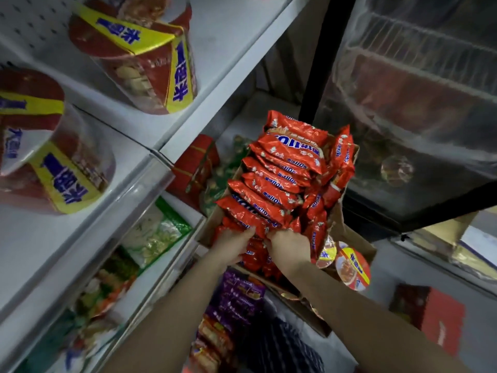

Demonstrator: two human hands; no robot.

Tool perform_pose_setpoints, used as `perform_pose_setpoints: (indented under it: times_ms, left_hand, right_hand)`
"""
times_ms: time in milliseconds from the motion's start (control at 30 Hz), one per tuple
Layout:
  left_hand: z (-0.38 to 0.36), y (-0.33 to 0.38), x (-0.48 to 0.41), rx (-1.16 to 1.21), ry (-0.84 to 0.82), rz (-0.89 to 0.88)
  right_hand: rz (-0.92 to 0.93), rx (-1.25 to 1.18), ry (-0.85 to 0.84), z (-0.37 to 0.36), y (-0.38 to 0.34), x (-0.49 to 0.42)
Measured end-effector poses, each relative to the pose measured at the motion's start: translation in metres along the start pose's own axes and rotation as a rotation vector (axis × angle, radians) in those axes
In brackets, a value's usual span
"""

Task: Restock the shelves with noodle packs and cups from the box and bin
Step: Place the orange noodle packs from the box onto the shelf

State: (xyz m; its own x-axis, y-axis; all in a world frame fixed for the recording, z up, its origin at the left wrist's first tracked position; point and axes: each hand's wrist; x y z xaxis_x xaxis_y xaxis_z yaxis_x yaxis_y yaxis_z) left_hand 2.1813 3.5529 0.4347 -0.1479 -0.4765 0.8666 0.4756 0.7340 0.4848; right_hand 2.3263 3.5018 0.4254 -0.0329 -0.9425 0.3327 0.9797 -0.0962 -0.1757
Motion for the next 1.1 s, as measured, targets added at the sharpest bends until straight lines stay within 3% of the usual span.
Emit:
perform_pose_setpoints:
  times_ms: [100, 233, 367, 433, 500, 667, 733, 800, 933, 1033, 1100]
  left_hand:
    - [-0.008, -0.001, 0.008, 0.172, -0.049, 0.037]
    - [-0.004, 0.002, 0.032, 0.455, -0.088, 0.116]
    - [0.018, -0.012, 0.068, 0.64, -0.087, 0.142]
    - [0.035, -0.025, 0.095, 0.688, -0.024, 0.088]
    - [0.056, -0.038, 0.126, 0.665, 0.007, 0.003]
    - [0.113, -0.078, 0.213, 0.355, -0.037, -0.079]
    - [0.126, -0.099, 0.247, 0.281, -0.046, -0.064]
    - [0.135, -0.125, 0.279, 0.212, -0.08, -0.041]
    - [0.148, -0.183, 0.352, 0.089, -0.077, -0.019]
    - [0.161, -0.234, 0.407, 0.104, -0.091, -0.043]
    - [0.17, -0.276, 0.442, 0.176, -0.065, -0.09]
  right_hand:
    - [0.074, -0.056, 0.115, 0.002, -0.001, 0.006]
    - [0.374, -0.24, 0.387, 0.018, -0.022, 0.025]
    - [0.63, -0.406, 0.41, 0.035, -0.059, 0.051]
    - [0.746, -0.489, 0.33, 0.047, -0.076, 0.064]
    - [0.812, -0.597, 0.244, 0.065, -0.089, 0.073]
    - [0.736, -0.625, 0.308, 0.105, -0.108, 0.079]
    - [0.63, -0.619, 0.142, 0.111, -0.124, 0.088]
    - [0.523, -0.578, -0.136, 0.116, -0.147, 0.105]
    - [0.518, -0.575, -0.644, 0.118, -0.196, 0.156]
    - [0.593, -0.54, -0.874, 0.11, -0.232, 0.205]
    - [0.617, -0.553, -0.919, 0.103, -0.261, 0.24]
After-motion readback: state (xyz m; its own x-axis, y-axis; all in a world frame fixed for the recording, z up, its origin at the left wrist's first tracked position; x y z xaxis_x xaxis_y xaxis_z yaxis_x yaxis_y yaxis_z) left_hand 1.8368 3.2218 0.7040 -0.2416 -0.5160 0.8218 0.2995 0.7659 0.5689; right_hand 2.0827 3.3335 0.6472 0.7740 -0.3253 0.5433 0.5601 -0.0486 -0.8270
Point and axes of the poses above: each hand's wrist, its own x-axis away from the middle knuckle, its own z-axis out of the back of the hand, y = z × x, and after that the axes turned 5 degrees about z, right-handed
